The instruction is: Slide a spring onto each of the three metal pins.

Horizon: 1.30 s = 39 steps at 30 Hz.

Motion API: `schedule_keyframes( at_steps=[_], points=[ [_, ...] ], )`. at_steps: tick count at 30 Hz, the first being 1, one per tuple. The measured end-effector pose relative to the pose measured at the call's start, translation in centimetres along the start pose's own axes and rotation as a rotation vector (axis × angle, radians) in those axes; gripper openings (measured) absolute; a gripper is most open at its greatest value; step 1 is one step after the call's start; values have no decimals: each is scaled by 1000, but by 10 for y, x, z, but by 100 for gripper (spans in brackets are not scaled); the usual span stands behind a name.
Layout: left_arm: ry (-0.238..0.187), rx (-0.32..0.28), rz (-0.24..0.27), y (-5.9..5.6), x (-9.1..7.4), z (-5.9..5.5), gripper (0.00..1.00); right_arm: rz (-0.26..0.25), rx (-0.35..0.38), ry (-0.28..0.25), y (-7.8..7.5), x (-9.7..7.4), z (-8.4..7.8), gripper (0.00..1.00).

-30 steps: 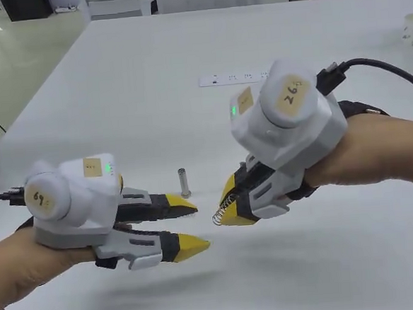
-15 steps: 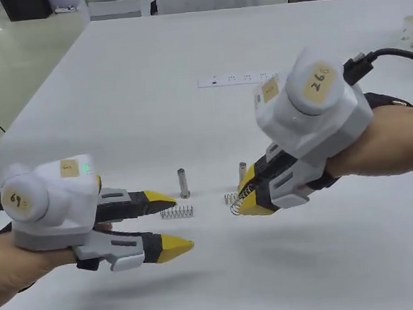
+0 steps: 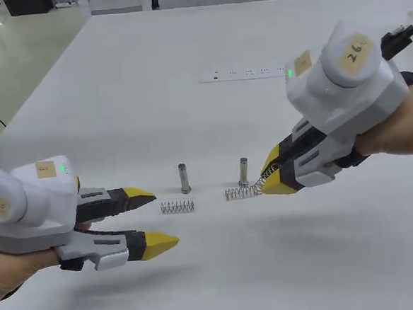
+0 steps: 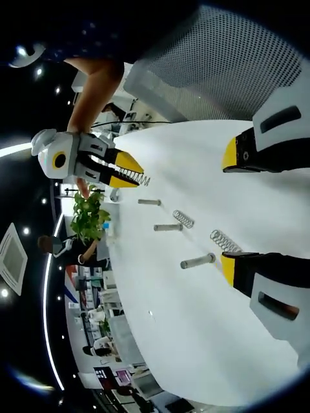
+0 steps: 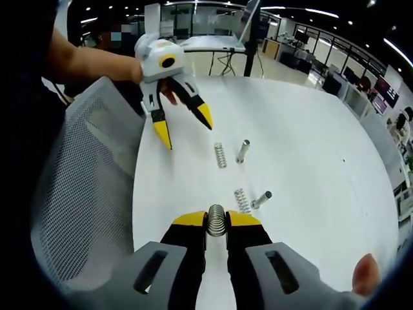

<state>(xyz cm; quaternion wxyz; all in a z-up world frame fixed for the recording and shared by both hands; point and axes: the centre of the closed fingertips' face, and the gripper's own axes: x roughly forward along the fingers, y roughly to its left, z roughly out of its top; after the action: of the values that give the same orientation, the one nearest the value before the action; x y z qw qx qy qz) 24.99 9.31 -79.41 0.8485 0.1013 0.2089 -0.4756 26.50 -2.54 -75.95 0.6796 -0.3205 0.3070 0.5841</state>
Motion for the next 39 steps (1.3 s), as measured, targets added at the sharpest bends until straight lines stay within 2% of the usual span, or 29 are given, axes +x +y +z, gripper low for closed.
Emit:
schedule_keyframes(
  at_steps=[7, 19, 28, 36, 39],
  points=[
    [-11, -28, 29, 4, -5, -3, 45, -35, 27, 18, -13, -14, -13, 9],
    [-23, -54, 66, 7, -9, -5, 48, -68, 45, 65, -30, -35, -30, 9],
    [-24, -62, 73, 5, -9, -7, 48, -87, 37, 130, -45, -45, -43, 9],
    [-30, -67, 81, 4, -10, -6, 48, -93, 19, 218, -61, -47, -60, 9],
    [-28, -69, 80, 3, -10, -8, 48, -90, 18, 222, -64, -46, -59, 9]
  ],
)
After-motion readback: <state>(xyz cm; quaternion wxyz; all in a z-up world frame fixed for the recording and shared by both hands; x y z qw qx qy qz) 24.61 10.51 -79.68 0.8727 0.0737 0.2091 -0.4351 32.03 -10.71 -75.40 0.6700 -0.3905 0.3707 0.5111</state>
